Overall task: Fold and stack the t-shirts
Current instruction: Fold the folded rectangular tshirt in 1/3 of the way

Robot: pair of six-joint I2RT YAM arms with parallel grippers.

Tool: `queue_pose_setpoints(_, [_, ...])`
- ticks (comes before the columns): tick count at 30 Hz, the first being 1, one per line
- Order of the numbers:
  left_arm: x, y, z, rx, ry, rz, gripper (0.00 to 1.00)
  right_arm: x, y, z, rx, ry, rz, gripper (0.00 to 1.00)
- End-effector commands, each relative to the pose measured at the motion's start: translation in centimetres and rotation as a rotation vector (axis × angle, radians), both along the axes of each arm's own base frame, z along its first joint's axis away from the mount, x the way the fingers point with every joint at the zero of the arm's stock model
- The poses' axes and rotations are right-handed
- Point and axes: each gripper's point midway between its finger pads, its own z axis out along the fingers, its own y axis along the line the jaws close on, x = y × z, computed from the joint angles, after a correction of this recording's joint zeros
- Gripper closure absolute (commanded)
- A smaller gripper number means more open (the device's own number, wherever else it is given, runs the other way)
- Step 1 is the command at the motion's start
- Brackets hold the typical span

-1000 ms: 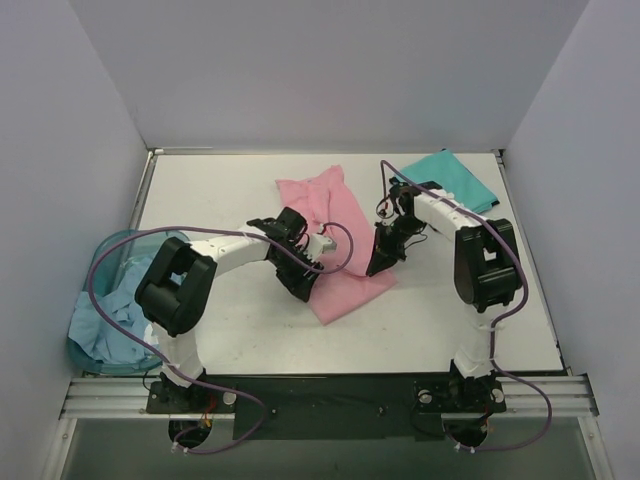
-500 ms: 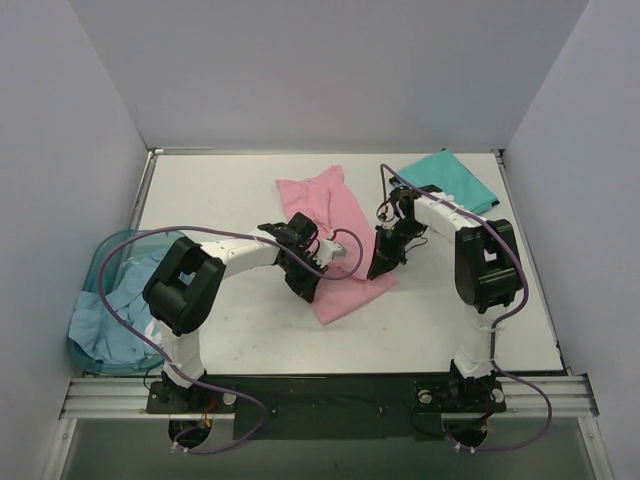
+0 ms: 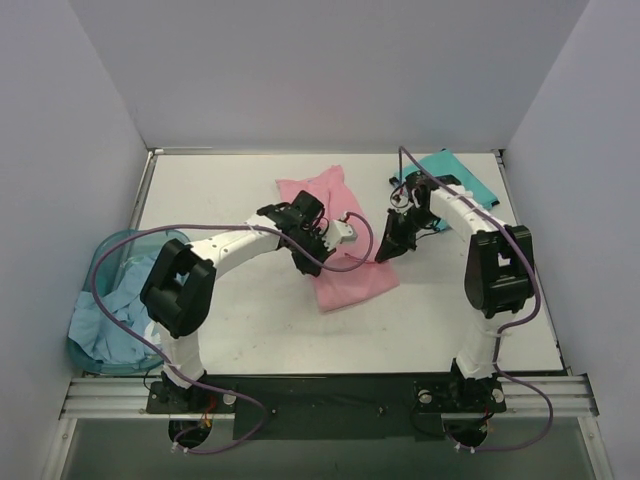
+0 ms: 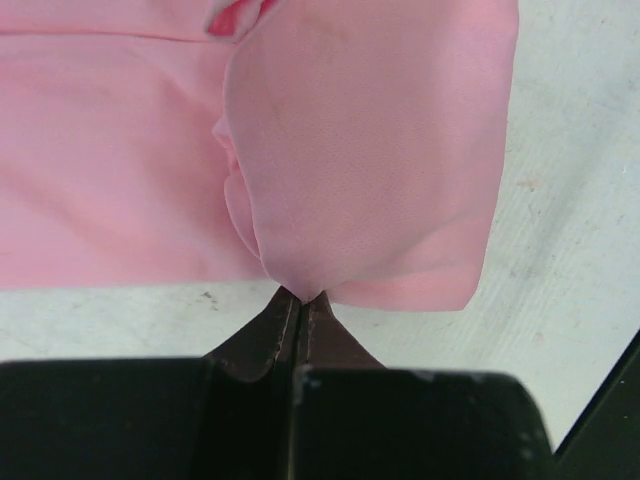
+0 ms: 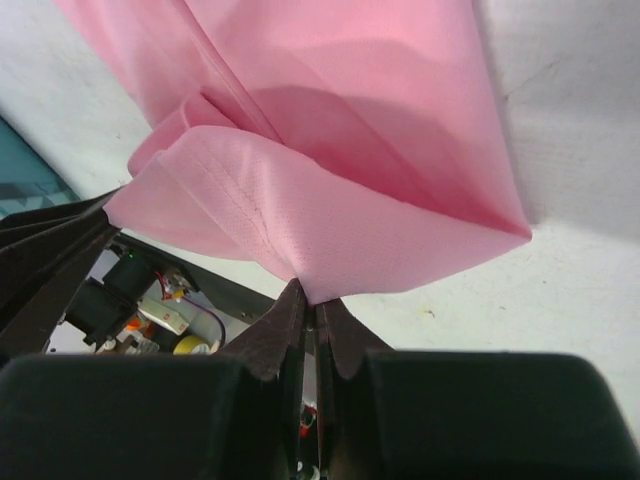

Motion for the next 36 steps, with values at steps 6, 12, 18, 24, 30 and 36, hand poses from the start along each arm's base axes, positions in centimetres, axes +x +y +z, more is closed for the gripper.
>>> queue_pose_setpoints(6, [7.4, 1.4, 2.9, -0.003, -0.218, 0.01, 1.0, 5.2, 0.7, 1.5, 0.014, -0.091, -0.046, 1.0])
queue_pose_setpoints(12, [8.4, 2.0, 1.4, 0.031, -0.227, 0.009, 1.0, 8.2, 1.6, 0.8, 0.045, -0.112, -0.059, 1.0])
queue_pose_setpoints(18, [10.2, 3.0, 0.6, 0.067, -0.282, 0.051, 1.0, 9.8, 2.0, -0.5, 0.051, -0.107, -0.055, 1.0])
queue_pose_setpoints(24, [12.3, 3.5, 0.5, 0.084, -0.33, 0.074, 1.0, 10.7, 1.8, -1.8, 0.045, -0.092, -0.068, 1.0])
queue_pose_setpoints(30, [11.3, 3.9, -0.6, 0.109, -0.28, 0.052, 1.0, 12.2, 2.2, -2.1, 0.072, -0.105, -0.071, 1.0])
queue_pose_setpoints(36, [11.9, 4.4, -1.1, 0.141, -0.307, 0.064, 1.0, 12.5, 2.4, -3.0, 0.087, -0.086, -0.072, 0.93])
